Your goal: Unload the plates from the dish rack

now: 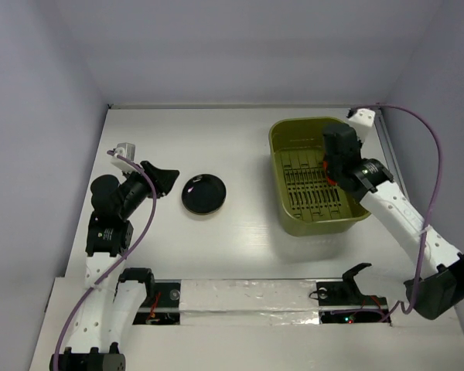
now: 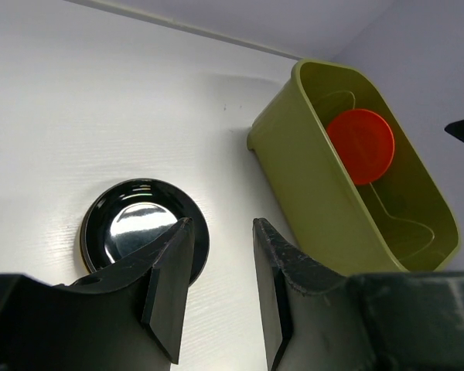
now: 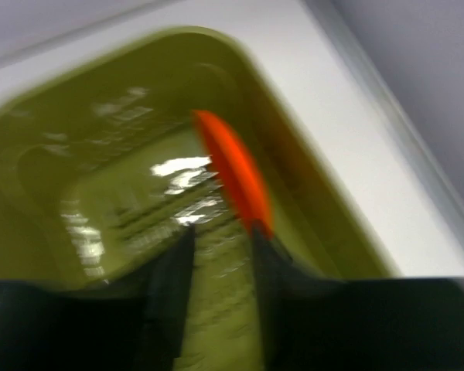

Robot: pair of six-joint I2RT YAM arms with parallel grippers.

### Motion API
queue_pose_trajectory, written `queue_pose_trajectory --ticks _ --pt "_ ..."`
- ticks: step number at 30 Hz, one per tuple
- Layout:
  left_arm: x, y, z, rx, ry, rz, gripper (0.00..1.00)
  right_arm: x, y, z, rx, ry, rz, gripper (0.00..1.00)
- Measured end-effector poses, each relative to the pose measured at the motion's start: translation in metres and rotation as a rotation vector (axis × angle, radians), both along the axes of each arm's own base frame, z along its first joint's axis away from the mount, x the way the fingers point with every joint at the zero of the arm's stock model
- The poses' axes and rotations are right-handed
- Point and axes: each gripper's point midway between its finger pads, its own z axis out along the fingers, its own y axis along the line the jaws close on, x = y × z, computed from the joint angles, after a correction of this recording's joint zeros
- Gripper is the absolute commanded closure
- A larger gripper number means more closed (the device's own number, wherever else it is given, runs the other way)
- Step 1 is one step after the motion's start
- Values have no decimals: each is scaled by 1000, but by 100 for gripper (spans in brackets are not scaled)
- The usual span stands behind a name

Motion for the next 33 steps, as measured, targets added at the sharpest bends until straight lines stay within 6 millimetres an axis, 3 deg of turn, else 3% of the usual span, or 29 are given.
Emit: queue_pose_trajectory --ticks 2,5,13,17,19,22,27,33 --pt "0 0 0 -1 -1 -2 66 -6 -35 -14 -39 38 -86 37" --pt "-1 -1 1 -2 -1 -4 66 -9 -54 -36 -79 106 -123 36" --pt "-1 -1 3 -2 -12 -6 66 14 -73 -96 -161 306 -142 51" --pt "-1 -1 3 -2 -12 -7 66 26 -73 -115 -198 374 -128 58" --pt "-1 -1 3 -2 -12 -7 66 31 -73 -121 -209 392 -120 71" --pt "-1 -1 3 -2 -13 -8 66 35 -72 -125 -224 410 -117 81" --pt "-2 -2 4 -4 -14 -15 66 39 -74 -116 -243 402 -120 97" --pt "-3 -3 4 -7 -13 -22 66 38 -77 -87 -245 367 -121 100"
